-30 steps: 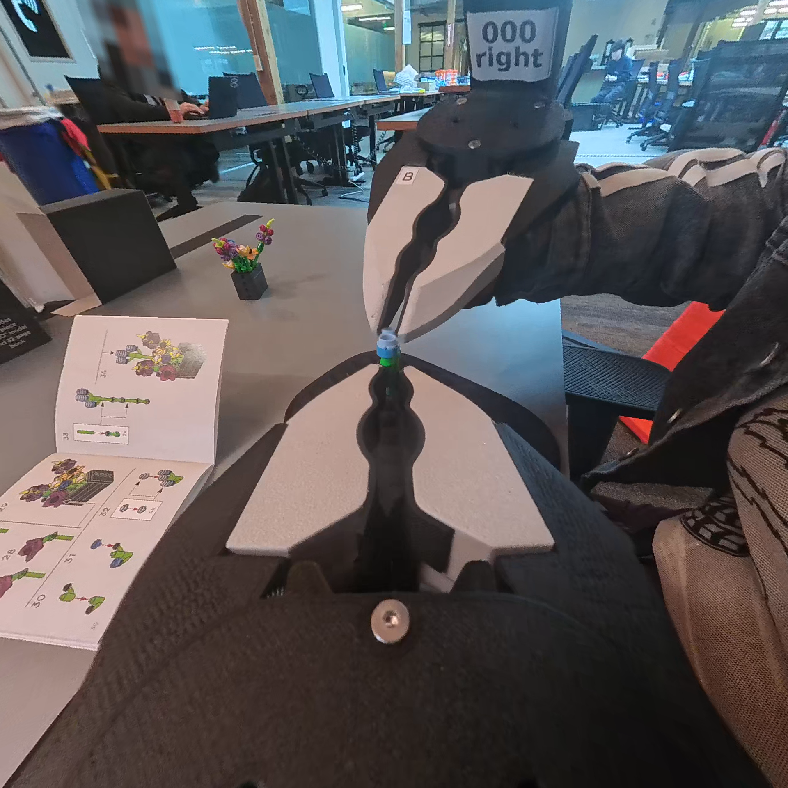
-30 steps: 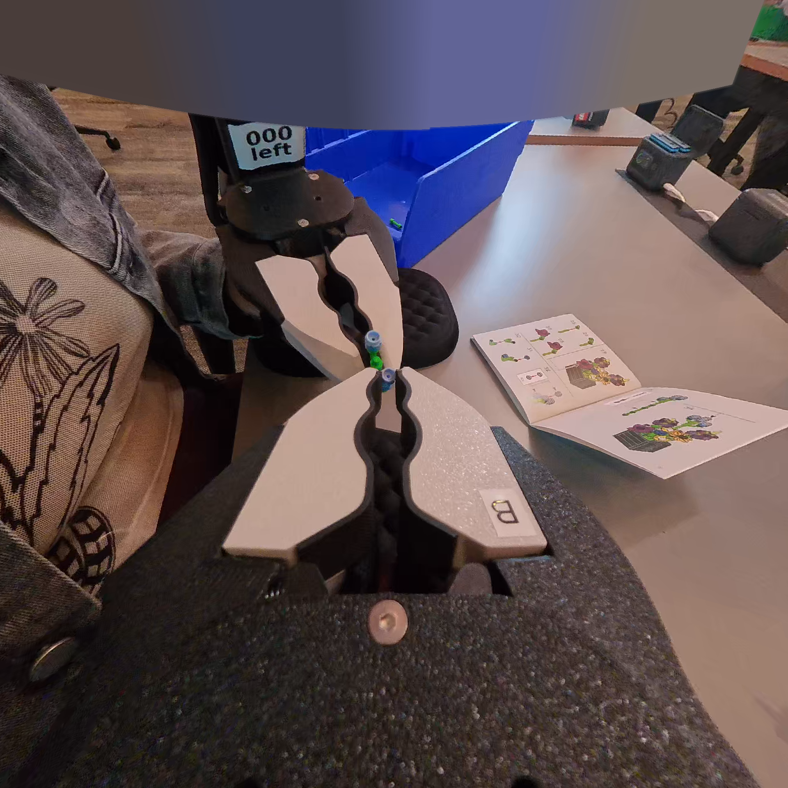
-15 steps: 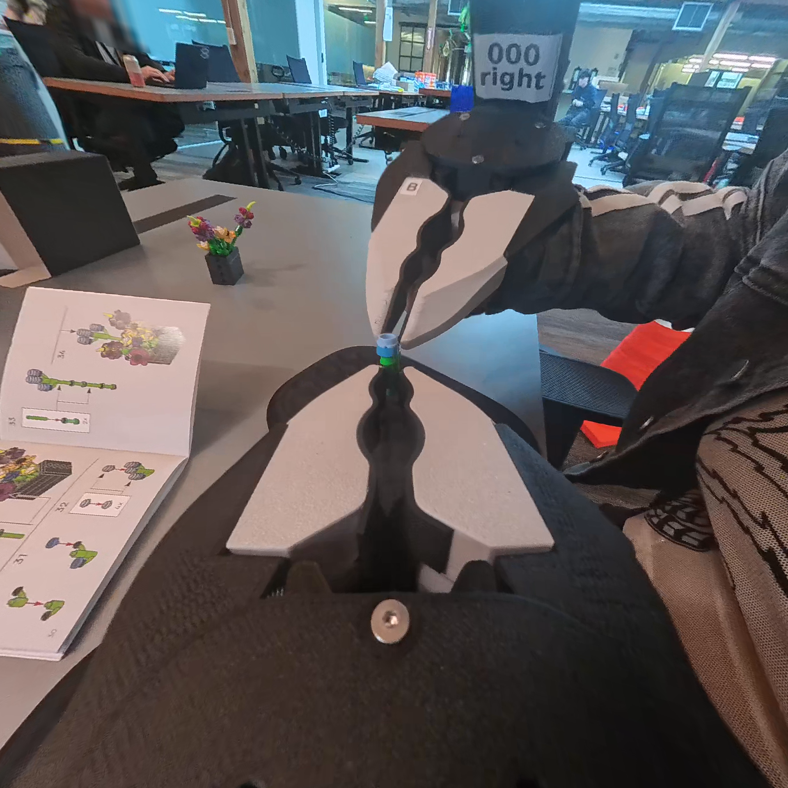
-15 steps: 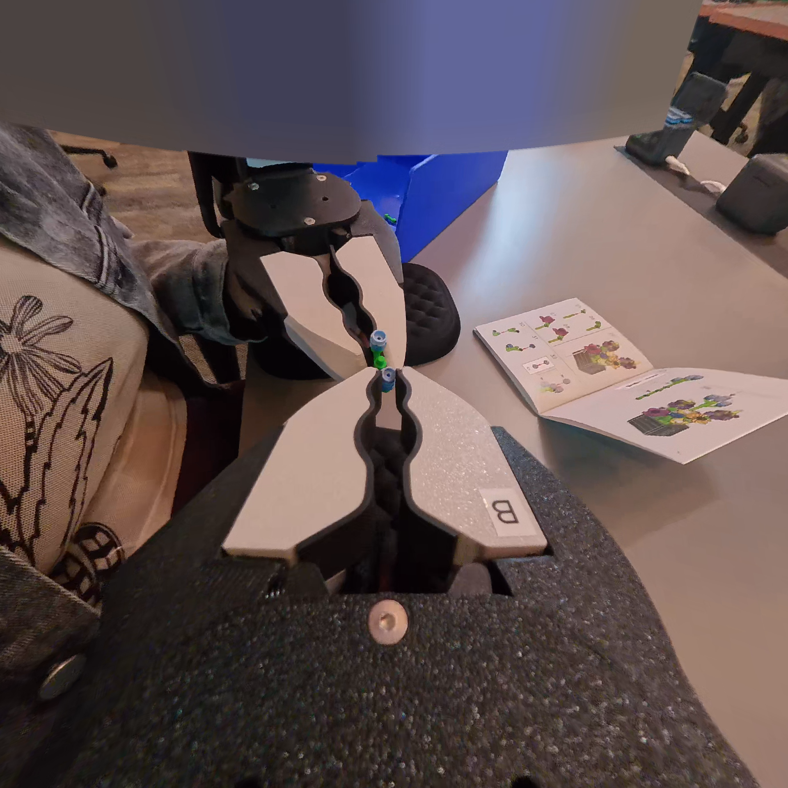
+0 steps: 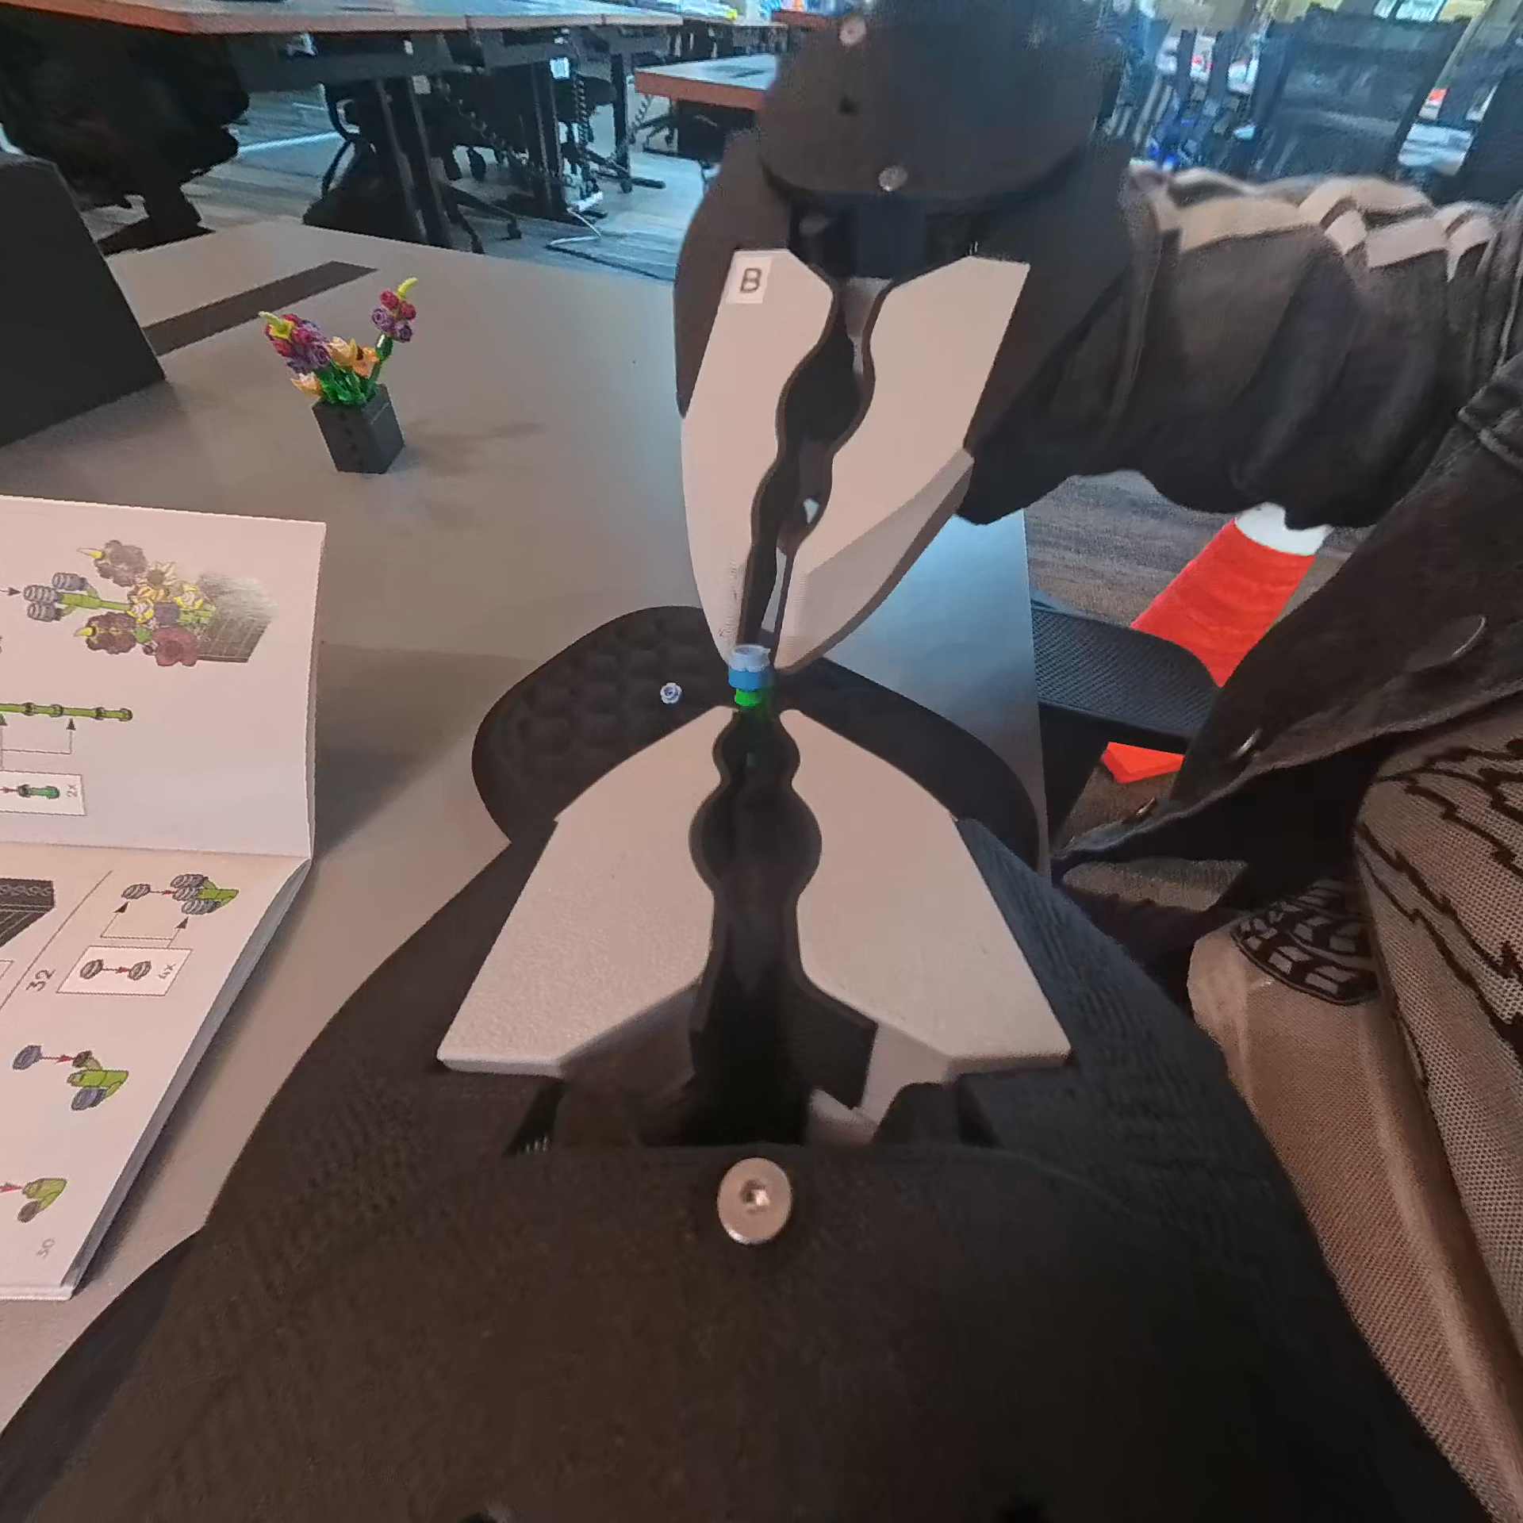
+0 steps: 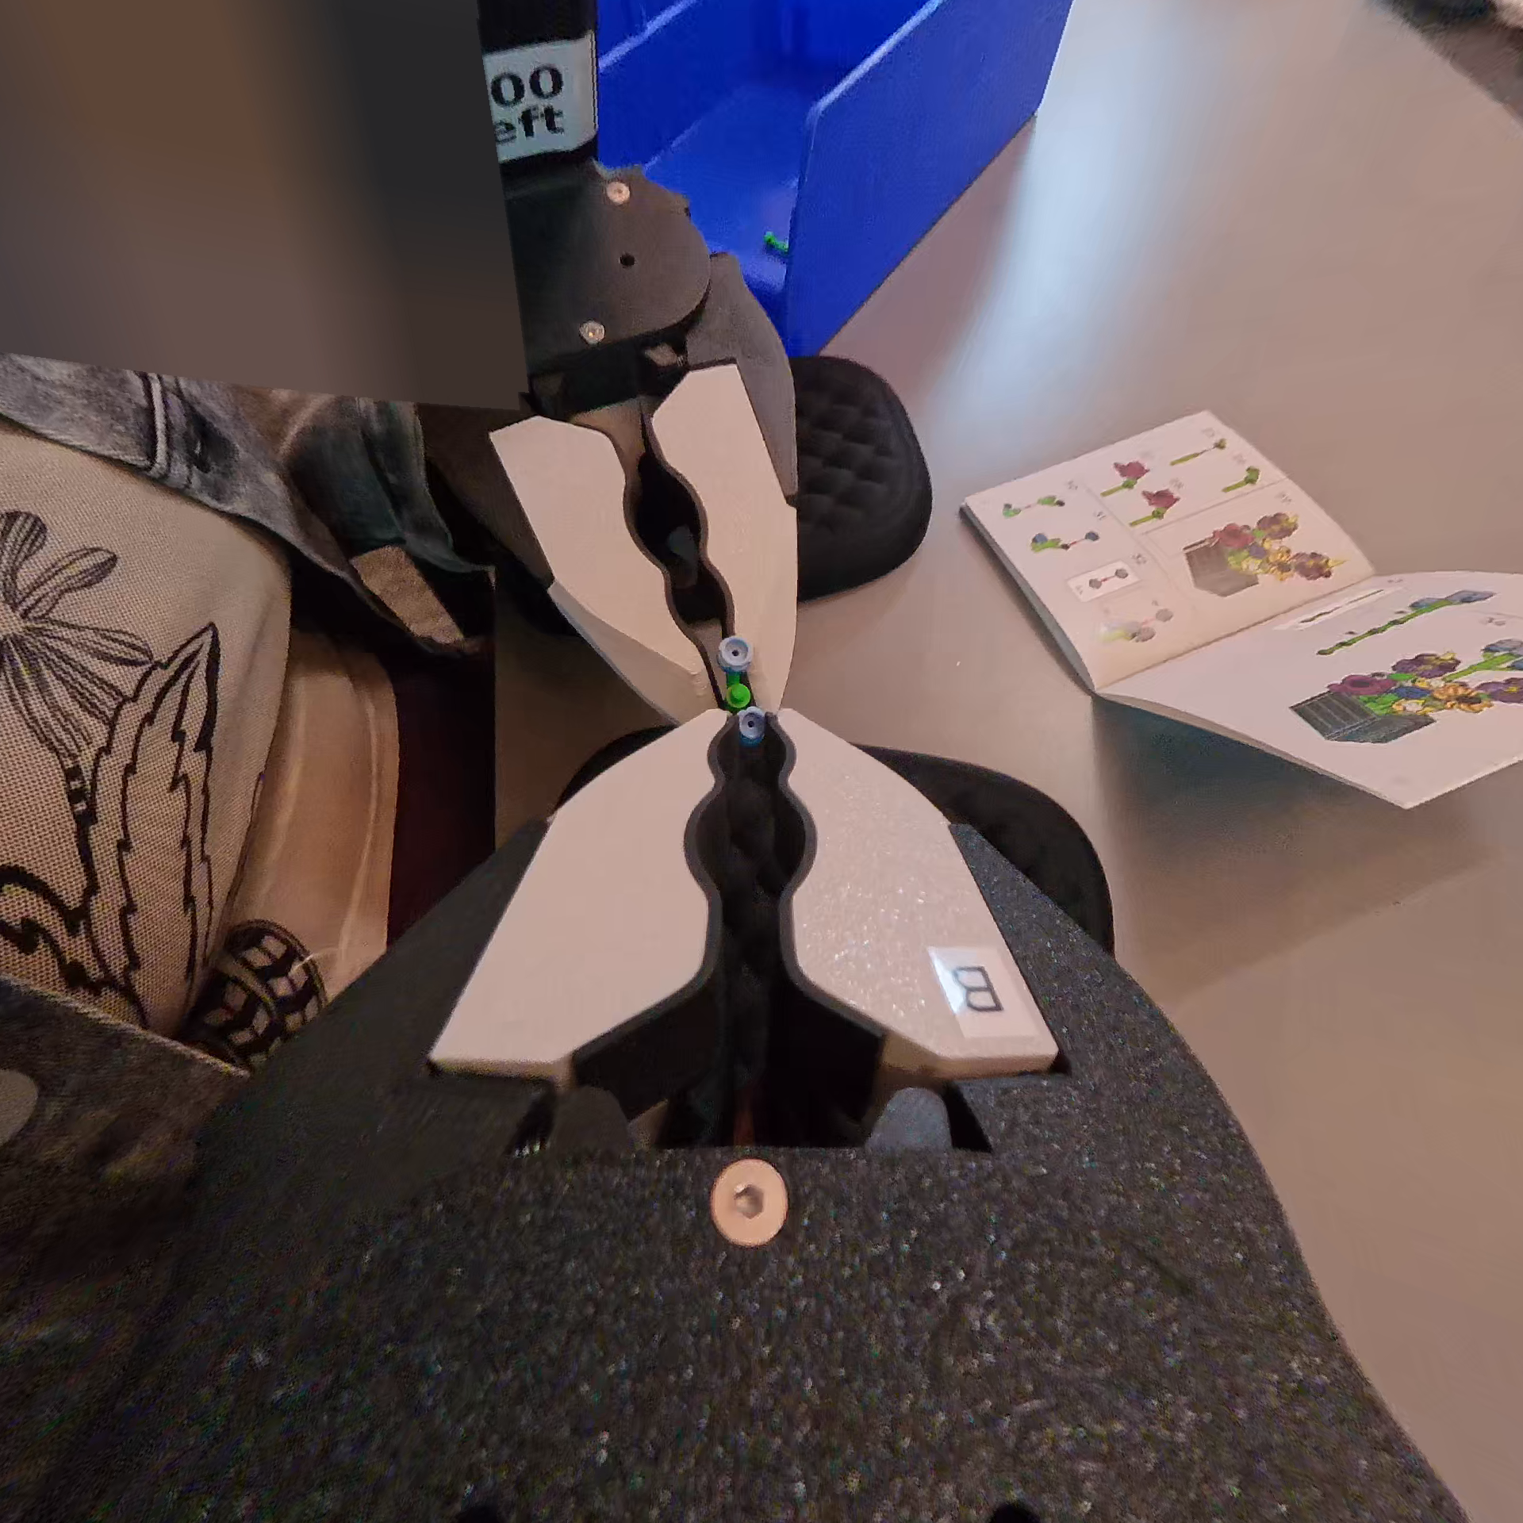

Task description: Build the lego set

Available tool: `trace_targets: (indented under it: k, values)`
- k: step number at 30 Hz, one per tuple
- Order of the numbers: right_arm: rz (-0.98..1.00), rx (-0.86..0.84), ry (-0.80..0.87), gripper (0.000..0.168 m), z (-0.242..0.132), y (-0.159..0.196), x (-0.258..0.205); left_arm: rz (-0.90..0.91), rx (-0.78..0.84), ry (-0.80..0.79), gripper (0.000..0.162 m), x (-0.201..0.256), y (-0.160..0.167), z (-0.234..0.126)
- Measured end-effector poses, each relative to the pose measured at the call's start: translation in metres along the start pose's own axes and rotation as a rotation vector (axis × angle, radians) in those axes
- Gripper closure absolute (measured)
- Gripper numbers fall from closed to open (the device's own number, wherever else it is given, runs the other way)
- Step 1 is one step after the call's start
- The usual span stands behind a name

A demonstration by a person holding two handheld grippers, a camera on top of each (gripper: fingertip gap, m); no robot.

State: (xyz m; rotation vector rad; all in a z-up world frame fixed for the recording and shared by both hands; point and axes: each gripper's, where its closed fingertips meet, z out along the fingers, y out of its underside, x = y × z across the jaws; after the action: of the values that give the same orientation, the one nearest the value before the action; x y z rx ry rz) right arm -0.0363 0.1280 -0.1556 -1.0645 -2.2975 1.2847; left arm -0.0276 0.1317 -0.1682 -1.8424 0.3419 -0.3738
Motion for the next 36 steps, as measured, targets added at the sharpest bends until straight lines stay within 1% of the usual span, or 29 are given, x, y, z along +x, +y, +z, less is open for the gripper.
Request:
trace_targets:
  k: [5, 12, 17, 20, 21, 22, 23, 25, 28, 30, 33, 34, 36]
  values:
    - [-0.037, -0.109, -0.003, 0.162, 0.001, 0.006, -0.001, 0.006, -0.035, 0.009, 0.157, 0.001, 0.005, 0.003]
    - [-0.080, -0.196, -0.001, 0.162, 0.005, 0.012, 0.000, -0.002, -0.075, 0.019, 0.157, 0.002, 0.010, 0.006]
    - [-0.070, -0.183, -0.007, 0.162, 0.006, 0.010, 0.001, -0.018, -0.061, 0.027, 0.157, 0.001, 0.009, 0.005]
    - [-0.053, -0.075, -0.020, 0.162, 0.002, -0.004, 0.001, -0.065, 0.016, 0.054, 0.156, 0.000, -0.002, -0.001]
    - [-0.049, -0.022, -0.035, 0.160, -0.001, -0.012, 0.000, -0.115, 0.059, 0.086, 0.156, -0.001, -0.008, -0.004]
    - [-0.057, 0.032, -0.054, 0.147, -0.003, -0.019, -0.002, -0.185, 0.104, 0.111, 0.156, -0.005, -0.013, -0.009]
    - [-0.080, 0.080, -0.055, 0.140, -0.004, -0.024, -0.003, -0.260, 0.146, 0.170, 0.156, -0.007, -0.018, -0.013]
    - [-0.198, 0.134, 0.030, 0.132, -0.002, -0.029, 0.005, -0.392, 0.207, 0.275, 0.157, -0.009, -0.024, -0.021]
    - [-0.428, 0.182, 0.147, 0.130, 0.003, -0.039, 0.009, -0.480, 0.239, 0.349, 0.156, -0.010, -0.028, -0.026]
    - [-0.554, 0.192, 0.175, 0.131, 0.006, -0.046, 0.005, -0.522, 0.233, 0.395, 0.156, -0.008, -0.028, -0.027]
    - [-0.716, 0.154, 0.213, 0.139, 0.009, -0.049, 0.003, -0.572, 0.261, 0.424, 0.156, -0.010, -0.030, -0.030]
    - [-0.744, 0.137, 0.218, 0.142, 0.010, -0.048, 0.002, -0.584, 0.271, 0.435, 0.156, -0.010, -0.031, -0.031]
    - [-0.762, 0.110, 0.228, 0.142, 0.012, -0.047, 0.003, -0.601, 0.281, 0.471, 0.156, -0.008, -0.032, -0.034]
